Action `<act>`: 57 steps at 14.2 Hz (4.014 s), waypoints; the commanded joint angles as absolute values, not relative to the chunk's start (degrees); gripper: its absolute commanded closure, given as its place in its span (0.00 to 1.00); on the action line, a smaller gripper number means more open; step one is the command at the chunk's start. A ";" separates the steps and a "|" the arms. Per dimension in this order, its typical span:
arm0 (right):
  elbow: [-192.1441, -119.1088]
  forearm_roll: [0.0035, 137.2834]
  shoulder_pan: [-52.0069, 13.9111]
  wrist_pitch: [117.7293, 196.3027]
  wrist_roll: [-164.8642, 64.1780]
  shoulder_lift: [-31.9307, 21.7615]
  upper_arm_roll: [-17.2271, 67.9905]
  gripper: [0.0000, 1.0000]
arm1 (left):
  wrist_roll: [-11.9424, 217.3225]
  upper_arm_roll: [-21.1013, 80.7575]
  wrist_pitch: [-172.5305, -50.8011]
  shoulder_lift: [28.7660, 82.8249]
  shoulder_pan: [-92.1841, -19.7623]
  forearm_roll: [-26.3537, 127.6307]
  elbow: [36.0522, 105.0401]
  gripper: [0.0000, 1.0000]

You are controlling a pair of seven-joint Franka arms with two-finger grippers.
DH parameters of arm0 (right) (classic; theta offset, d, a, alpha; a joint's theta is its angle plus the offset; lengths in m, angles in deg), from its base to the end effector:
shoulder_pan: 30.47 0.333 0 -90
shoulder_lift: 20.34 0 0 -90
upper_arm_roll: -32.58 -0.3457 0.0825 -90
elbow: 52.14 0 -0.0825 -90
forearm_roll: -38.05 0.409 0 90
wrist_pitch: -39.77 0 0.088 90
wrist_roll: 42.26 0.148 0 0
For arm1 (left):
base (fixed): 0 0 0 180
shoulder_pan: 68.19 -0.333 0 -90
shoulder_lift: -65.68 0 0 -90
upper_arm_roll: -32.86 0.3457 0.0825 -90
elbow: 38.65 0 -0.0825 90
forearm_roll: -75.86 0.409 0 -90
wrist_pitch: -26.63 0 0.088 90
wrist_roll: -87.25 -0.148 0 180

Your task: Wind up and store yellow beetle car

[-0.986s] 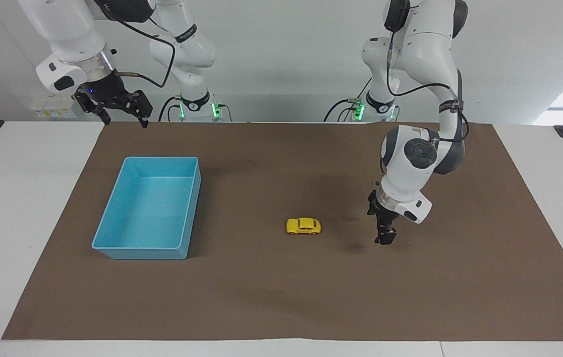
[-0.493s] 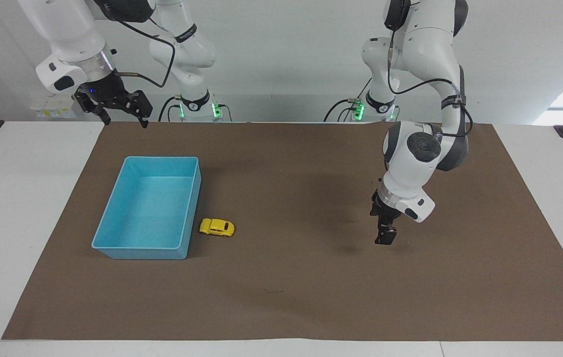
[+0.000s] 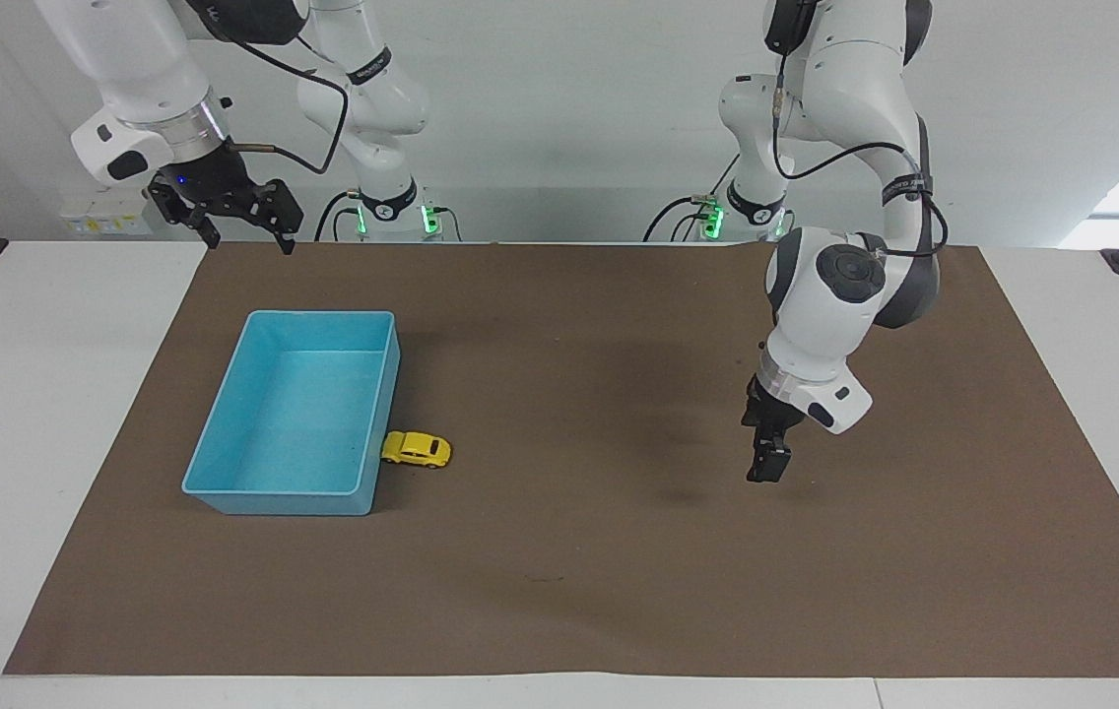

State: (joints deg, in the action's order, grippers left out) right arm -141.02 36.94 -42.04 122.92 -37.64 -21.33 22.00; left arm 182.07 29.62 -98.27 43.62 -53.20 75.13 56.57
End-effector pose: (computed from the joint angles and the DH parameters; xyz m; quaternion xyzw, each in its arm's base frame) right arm 0.5576 -0.0118 0.6227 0.9978 -0.0497 -0.0411 0.0125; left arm 0.6795 -0.2207 0.3737 0.7792 0.6230 0.0235 0.0644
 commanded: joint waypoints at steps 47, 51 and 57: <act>-146.44 31.29 -27.92 146.46 60.92 -8.13 21.25 0.00 | 87.51 31.10 -60.65 70.69 -66.17 75.78 53.81 0.00; -148.28 29.44 -26.78 151.02 64.79 -5.75 21.33 0.00 | 87.60 34.76 -59.68 71.39 -61.54 75.78 53.81 0.00; -154.26 27.42 -26.34 160.86 67.78 -3.73 21.33 0.00 | 87.86 36.72 -60.65 72.27 -60.02 75.07 54.25 0.00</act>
